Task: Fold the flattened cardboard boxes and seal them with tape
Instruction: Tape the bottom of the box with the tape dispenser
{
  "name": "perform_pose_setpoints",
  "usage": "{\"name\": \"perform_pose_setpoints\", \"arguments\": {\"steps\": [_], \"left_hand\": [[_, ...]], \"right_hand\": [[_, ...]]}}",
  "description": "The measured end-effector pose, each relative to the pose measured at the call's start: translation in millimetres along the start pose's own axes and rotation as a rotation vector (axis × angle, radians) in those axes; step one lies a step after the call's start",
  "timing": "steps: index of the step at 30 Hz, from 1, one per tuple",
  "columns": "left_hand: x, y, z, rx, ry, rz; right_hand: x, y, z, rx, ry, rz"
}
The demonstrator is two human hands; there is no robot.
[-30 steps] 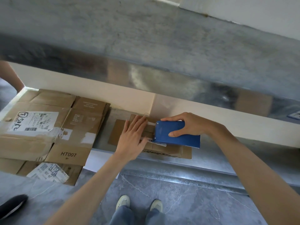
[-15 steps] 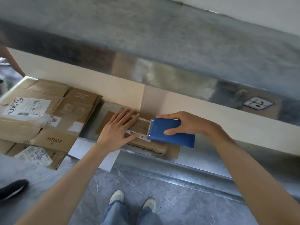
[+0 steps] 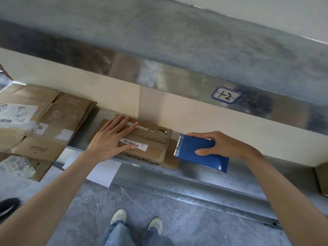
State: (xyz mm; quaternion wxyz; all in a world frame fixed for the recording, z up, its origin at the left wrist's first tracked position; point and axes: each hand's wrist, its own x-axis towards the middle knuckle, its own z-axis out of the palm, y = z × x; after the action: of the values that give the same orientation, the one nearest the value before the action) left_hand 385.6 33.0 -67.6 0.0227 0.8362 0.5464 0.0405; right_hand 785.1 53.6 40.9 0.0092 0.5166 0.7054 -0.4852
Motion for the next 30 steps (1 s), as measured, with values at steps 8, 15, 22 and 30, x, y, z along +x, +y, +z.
{"name": "perform_pose_setpoints", "arguments": {"steps": [8,15,22,30], "left_hand": [[-0.3,1.5,-1.8,-0.008,-0.001,-0.013],[0.4,2.2,0.4,-0.004,0.009,-0.010],[-0.4,1.6,1.3,0.005,0.009,0.009],[0.7,0.7,1.3,-0.016,-0.006,0.007]], "right_hand": [[18.0,-12.8,7.9,-0.116,-0.013,0.087],[38.0,-38.5,17.0,-0.268,0.022,0.159],[48.9,-64.4,27.1,-0.388,0.106,0.207],[68.4,-60.8,59.9,-0.470,0.165,0.285]]}}
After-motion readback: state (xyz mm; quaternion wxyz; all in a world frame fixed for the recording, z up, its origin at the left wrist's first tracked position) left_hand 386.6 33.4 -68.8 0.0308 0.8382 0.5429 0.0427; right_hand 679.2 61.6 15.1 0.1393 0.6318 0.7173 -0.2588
